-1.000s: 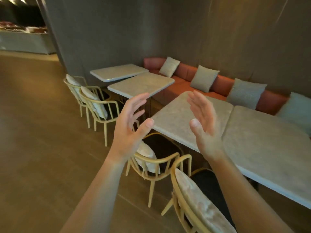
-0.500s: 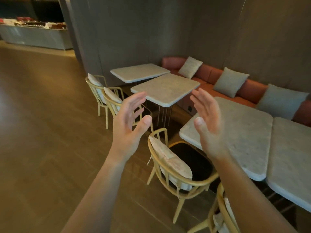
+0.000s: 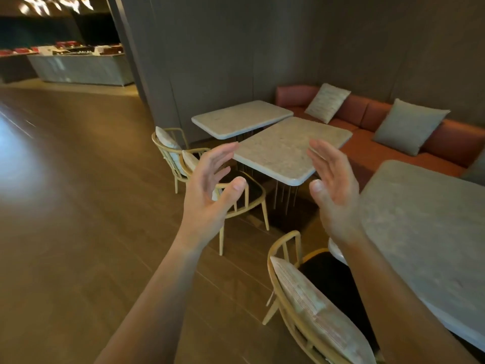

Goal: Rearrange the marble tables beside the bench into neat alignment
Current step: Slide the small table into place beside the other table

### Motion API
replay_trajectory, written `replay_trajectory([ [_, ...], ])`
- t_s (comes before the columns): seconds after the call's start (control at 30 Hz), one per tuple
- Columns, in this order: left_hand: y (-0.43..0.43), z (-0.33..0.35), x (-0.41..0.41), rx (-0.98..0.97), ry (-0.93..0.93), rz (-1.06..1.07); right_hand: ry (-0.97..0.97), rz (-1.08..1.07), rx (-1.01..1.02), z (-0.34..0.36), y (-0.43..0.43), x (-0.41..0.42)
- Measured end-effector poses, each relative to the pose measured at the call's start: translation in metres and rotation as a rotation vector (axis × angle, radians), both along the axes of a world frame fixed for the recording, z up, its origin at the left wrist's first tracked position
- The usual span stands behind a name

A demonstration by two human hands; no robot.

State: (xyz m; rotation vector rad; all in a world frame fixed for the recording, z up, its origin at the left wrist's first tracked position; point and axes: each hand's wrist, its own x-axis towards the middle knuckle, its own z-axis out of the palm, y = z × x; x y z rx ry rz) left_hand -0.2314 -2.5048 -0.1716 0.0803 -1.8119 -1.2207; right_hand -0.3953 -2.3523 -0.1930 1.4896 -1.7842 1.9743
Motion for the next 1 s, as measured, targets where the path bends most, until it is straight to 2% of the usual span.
replay_trajectory([
  [0.2,-0.086,-0.013,-0.049,0.045,-0.016,0.003,0.017,0.007,0.05,-0.007,-0.087,-0.047],
  [0.6,-0.282,-0.051,-0.179,0.103,-0.015,-0.097,0.045,-0.127,0.17,-0.038,-0.27,-0.145],
  [0.8,-0.307,-0.062,-0.246,0.111,-0.031,-0.171,0.017,-0.184,0.182,-0.046,-0.284,-0.195],
  [1.0,-0.281,-0.075,-0.291,0.115,-0.059,-0.18,-0.01,-0.166,0.2,-0.053,-0.256,-0.242],
])
